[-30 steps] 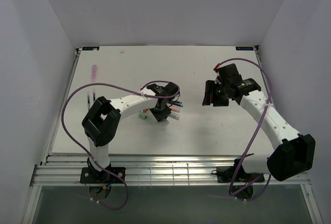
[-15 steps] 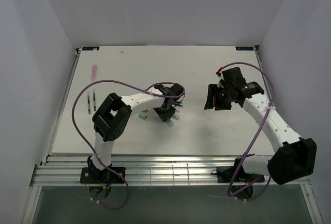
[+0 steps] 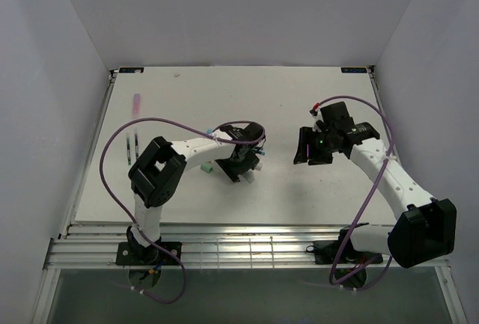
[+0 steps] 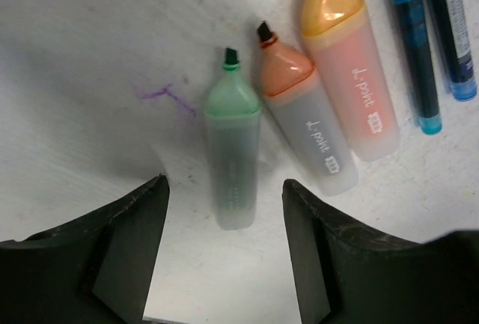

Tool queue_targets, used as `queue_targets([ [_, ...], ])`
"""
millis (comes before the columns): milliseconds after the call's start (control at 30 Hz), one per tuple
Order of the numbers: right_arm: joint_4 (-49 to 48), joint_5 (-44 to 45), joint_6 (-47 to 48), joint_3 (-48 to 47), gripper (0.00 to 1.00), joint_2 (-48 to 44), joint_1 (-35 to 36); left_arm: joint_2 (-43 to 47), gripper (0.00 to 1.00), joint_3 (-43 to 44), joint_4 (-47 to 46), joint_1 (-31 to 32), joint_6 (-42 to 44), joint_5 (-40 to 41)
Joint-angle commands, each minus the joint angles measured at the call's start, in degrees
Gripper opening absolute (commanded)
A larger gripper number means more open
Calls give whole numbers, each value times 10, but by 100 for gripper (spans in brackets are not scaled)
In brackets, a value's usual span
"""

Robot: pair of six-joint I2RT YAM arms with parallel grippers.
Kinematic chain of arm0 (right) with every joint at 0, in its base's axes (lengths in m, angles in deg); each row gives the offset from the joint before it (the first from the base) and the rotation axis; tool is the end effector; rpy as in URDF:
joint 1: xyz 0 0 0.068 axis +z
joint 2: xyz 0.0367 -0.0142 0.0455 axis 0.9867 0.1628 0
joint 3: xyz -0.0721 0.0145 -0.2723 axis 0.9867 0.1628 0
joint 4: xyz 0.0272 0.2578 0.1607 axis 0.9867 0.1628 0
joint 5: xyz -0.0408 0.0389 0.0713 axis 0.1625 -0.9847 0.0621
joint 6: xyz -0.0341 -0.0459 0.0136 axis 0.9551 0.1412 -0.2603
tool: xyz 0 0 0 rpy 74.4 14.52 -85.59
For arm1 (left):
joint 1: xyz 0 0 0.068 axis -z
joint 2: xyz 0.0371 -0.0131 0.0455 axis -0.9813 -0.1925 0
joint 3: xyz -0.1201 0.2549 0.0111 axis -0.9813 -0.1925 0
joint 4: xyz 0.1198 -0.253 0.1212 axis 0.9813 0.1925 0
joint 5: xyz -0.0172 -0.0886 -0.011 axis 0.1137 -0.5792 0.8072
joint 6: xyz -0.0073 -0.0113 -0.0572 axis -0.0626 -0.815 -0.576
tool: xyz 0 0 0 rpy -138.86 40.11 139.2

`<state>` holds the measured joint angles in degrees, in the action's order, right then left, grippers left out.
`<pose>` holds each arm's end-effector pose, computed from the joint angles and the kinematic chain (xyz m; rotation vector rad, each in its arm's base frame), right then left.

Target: Open the pen caps

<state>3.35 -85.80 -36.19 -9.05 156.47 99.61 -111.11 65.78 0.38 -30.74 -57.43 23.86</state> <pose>0.2763 0.1036 0.2754 -0.1084 2.6147 0.4781 0.2877 -0.3089 0.1420 -0.9695 2.7386 -0.0794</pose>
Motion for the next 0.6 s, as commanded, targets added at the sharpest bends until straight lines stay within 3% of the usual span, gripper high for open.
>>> queue_targets([
  [0,-27,-19,4,12,60,-17,-1,81,73,-26,9,3,-23,4],
  [300,-77,-65,-16,50,60,-16,-1,190,74,-39,18,-28,28,19],
  [400,-89,-80,-14,63,60,-11,-1,229,74,-42,-11,-86,104,4],
  [567,-102,-89,-14,74,60,-3,2,246,74,-10,-20,-246,245,-27],
])
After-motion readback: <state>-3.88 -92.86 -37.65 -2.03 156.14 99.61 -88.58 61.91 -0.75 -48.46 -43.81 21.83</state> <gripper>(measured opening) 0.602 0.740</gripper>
